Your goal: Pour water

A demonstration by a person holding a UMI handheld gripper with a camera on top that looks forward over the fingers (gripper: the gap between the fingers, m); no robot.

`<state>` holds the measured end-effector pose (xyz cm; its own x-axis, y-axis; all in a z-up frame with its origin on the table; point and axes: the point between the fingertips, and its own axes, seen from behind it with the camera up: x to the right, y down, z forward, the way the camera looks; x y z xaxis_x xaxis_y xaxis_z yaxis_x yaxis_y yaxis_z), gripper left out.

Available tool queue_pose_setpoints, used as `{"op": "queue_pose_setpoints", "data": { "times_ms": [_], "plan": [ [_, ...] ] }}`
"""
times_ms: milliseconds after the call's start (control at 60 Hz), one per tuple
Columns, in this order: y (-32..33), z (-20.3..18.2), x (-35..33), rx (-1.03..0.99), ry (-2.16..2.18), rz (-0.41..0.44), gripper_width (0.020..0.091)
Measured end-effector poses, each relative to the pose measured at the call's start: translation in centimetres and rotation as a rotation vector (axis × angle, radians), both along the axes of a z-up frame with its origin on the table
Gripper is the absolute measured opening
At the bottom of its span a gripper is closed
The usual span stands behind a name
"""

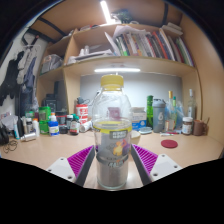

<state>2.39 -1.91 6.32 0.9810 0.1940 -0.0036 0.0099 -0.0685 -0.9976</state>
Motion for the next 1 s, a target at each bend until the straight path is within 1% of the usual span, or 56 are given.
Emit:
{"op": "queue_pose_setpoints", "data": {
  "times_ms": [50,83,117,133,200,217,233,250,267,300,383,467,517,650,800,817,833,867,1000],
  "plan": [
    [0.8,-0.2,-0.3,-0.008,-0.006,0.01,0.0769],
    [1.3,-0.2,-0.4,-0.013,-0.007,0.012,0.0604],
    [1.5,-0.3,-0.4,-0.017,-0.001,0.009,0.0587],
    [1.5,-0.3,-0.4,-0.021,-0.004,0.009,0.0561],
    [1.6,-0.4,-0.6,-0.012,-0.028,0.021,0.0504],
    [1.6,-0.4,-0.6,-0.01,-0.033,0.02,0.0499],
    [1.6,-0.4,-0.7,-0.007,-0.036,0.019,0.0522],
    [1.6,-0.3,-0.8,-0.003,-0.039,0.02,0.0459],
    [1.5,-0.3,-0.8,-0.001,-0.037,0.02,0.0459],
    [1.5,-0.3,-0.9,0.001,-0.042,0.023,0.0432],
    [1.3,-0.4,-2.0,-0.024,-0.052,0.066,0.043],
    [1.0,0.2,-5.0,-0.076,0.074,0.159,0.043],
    [1.4,1.3,-6.5,-0.1,0.168,0.193,0.0431],
    [2.2,4.6,-11.7,-0.259,0.59,0.306,0.0428],
    [3.8,7.7,-14.2,-0.486,1.068,0.438,0.0429],
    [4.0,8.0,-14.3,-0.504,1.111,0.446,0.0428],
    [3.3,8.9,-15.0,-0.525,1.166,0.429,0.0429],
    [4.9,8.7,-14.4,-0.541,1.231,0.443,0.0429],
    [7.8,11.2,-12.3,-0.584,1.541,0.459,0.0426]
  ]
}}
